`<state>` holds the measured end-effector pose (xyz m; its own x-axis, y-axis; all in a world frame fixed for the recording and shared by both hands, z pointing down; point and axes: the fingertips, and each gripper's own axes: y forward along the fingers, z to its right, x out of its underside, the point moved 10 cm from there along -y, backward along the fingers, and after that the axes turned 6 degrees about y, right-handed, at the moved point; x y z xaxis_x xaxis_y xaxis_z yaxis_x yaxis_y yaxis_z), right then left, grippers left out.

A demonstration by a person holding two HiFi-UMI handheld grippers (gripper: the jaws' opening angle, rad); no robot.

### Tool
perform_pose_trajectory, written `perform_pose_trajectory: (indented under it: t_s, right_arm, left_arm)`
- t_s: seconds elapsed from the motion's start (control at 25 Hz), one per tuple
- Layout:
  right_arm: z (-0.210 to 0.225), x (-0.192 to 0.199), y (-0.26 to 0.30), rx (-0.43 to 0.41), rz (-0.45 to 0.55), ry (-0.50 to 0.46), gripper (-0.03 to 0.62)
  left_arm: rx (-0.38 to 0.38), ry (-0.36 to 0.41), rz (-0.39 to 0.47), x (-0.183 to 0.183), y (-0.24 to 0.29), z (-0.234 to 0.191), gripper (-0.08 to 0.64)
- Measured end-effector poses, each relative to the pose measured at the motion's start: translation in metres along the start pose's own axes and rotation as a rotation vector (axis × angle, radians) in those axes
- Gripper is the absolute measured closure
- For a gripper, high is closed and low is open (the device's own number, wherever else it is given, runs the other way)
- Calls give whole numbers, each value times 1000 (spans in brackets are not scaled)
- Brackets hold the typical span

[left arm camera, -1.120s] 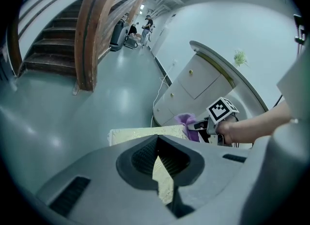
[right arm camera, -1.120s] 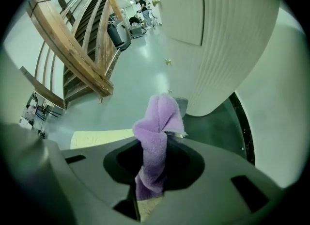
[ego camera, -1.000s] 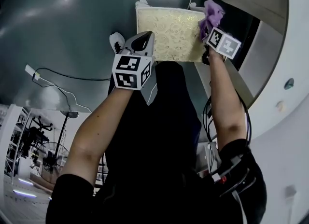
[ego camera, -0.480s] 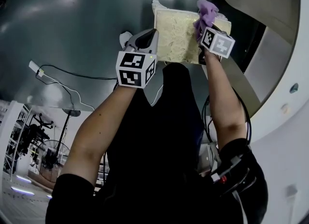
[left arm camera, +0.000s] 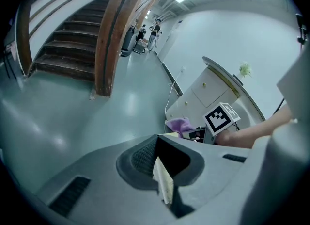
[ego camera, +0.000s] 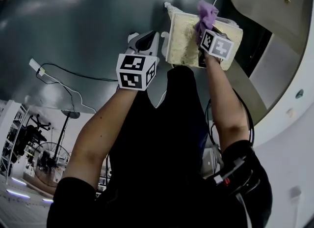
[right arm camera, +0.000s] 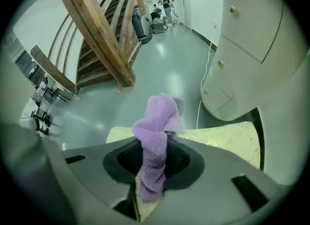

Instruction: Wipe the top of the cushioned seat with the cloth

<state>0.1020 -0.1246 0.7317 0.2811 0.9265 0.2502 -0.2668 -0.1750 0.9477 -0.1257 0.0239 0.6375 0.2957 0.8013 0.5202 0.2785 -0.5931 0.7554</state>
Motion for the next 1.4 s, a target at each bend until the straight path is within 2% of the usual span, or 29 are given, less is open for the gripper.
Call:
perform_pose_trajectory:
  t_s: [0.48, 0.68, 0.76, 0.84, 0.96, 1.16, 1.28, 1.4]
  right_arm:
    - [-52, 1, 9, 20, 0, -84, 495]
    - [-92, 3, 21, -50, -36, -200, 494]
    - [-107, 2, 25, -101, -59, -240, 494]
    - [-120, -1, 22, -105, -40, -313, 492]
    - [-138, -3, 1, -105, 8, -369, 492]
    - [-145, -6, -42, -231, 3, -347, 491]
    - [-150, -22, -70, -267, 66, -376, 489]
    - [-154, -39, -107, -308, 128, -368, 489]
  left_arm:
    - [-30, -38, 31, 10, -30, -41, 557]
    - [-30, -52, 51, 12, -42, -52, 557]
    - [-29, -42, 60, 10, -48, -54, 557]
    - [-30, -23, 68, 6, -55, -56, 557]
    - [-39, 2, 73, 0, -70, -60, 557]
    - [-45, 4, 118, -16, -90, -45, 557]
    - [0, 64, 169, -35, -97, -34, 557]
    - [15, 118, 187, -52, -111, -22, 557]
